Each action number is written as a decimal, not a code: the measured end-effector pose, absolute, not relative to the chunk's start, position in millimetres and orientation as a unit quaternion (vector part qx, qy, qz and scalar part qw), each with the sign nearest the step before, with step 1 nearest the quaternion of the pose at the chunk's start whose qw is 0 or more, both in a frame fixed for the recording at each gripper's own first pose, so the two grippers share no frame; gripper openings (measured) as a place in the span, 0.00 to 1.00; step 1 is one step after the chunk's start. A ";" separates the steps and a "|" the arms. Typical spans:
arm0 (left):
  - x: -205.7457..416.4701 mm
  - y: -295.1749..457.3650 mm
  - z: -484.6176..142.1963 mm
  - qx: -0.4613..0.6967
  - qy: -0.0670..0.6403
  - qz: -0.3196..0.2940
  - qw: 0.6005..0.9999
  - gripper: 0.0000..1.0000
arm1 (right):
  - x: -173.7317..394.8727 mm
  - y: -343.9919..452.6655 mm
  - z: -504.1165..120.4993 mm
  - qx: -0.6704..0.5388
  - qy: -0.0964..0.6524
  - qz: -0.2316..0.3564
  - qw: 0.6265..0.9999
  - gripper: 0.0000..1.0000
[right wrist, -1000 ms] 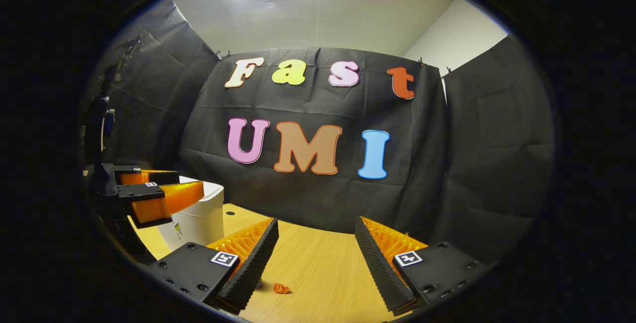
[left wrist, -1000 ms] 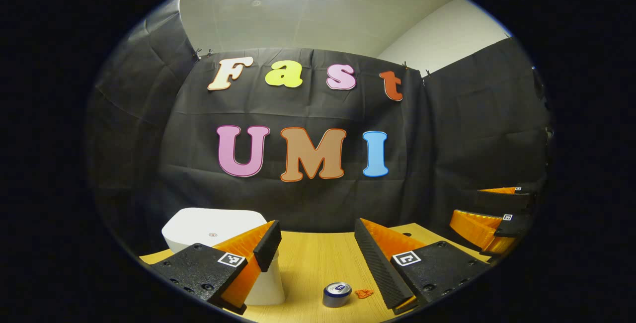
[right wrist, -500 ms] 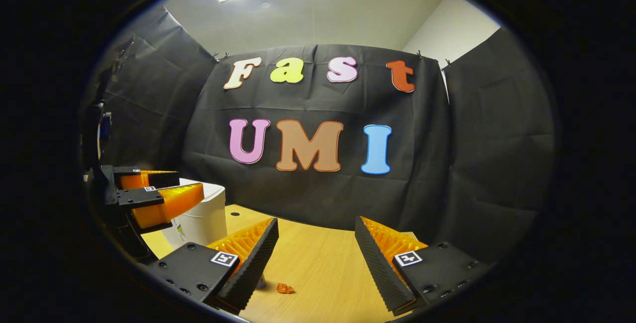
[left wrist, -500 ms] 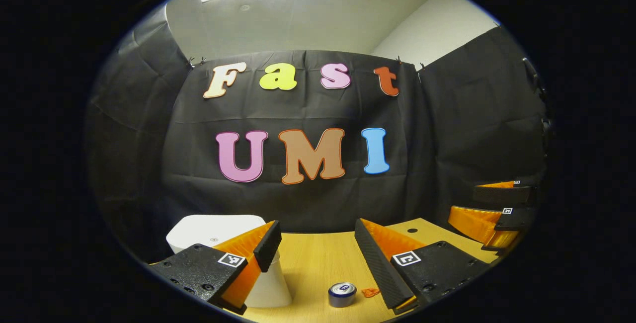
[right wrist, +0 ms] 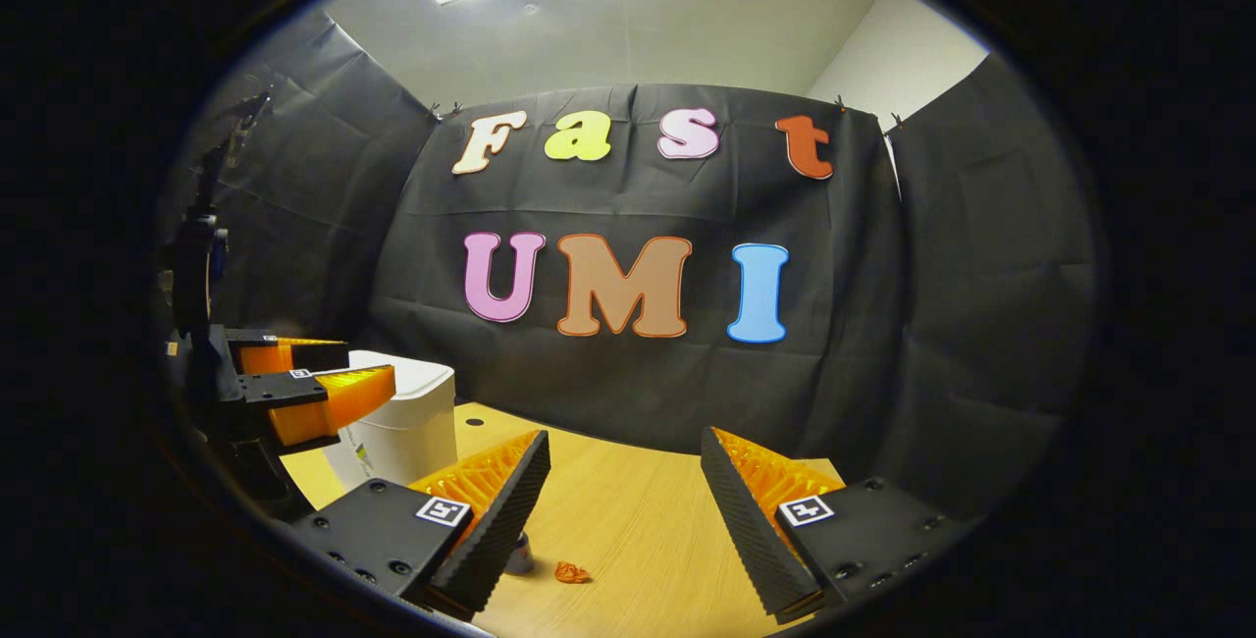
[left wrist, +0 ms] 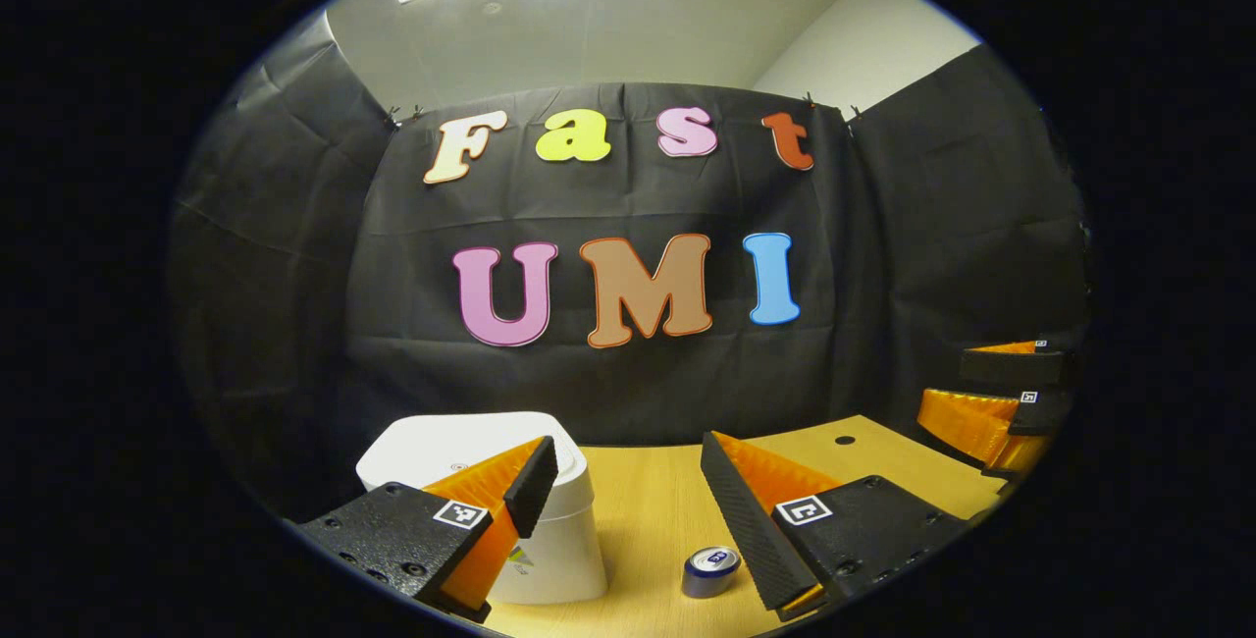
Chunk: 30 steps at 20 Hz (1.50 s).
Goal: Press the lid of the desktop garbage bin to open it, pick up the crumpled paper on the desktop and throw it into the bin, then pick up the pop can on the desktop and drop it into the bin, and finally close the garbage bin lid.
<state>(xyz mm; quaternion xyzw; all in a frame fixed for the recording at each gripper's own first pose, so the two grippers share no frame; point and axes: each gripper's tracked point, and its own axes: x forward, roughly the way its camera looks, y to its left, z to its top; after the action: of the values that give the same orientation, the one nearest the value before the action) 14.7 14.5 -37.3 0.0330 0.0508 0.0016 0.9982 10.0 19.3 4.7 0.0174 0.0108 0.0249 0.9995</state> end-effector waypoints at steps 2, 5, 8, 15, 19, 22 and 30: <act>14.4 22.0 -41.1 0.030 0.057 0.009 0.998 0.90 | 10.6 18.9 4.5 0.014 0.012 0.024 1.000 1.00; 15.2 38.3 -42.4 0.035 0.059 0.024 0.997 0.90 | 10.8 20.2 3.1 0.015 0.015 0.024 0.999 0.98; 17.6 62.9 -38.0 0.048 0.050 0.046 0.996 0.90 | 11.1 22.6 1.8 0.017 0.017 0.024 0.999 0.98; 25.1 91.8 -15.9 0.051 0.000 0.073 0.996 0.90 | 9.2 27.3 -0.5 0.008 0.020 0.024 0.999 0.98; 28.5 102.1 -14.3 0.066 -0.001 0.085 0.994 0.69 | 8.2 27.4 1.3 0.004 0.019 0.020 1.000 1.00; 30.7 113.7 -19.3 0.070 0.006 0.107 0.992 0.40 | 8.4 29.9 -1.1 0.007 0.022 0.022 0.999 0.98; 47.6 129.2 -49.7 0.088 0.036 0.130 0.987 0.00 | 15.9 35.6 -11.9 0.004 0.037 0.030 0.999 0.98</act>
<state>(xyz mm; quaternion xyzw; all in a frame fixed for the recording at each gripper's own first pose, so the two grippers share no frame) 47.6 129.2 -49.7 0.0878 0.0355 0.1297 0.9870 15.9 35.6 -11.9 0.0041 0.0369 0.0303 0.9988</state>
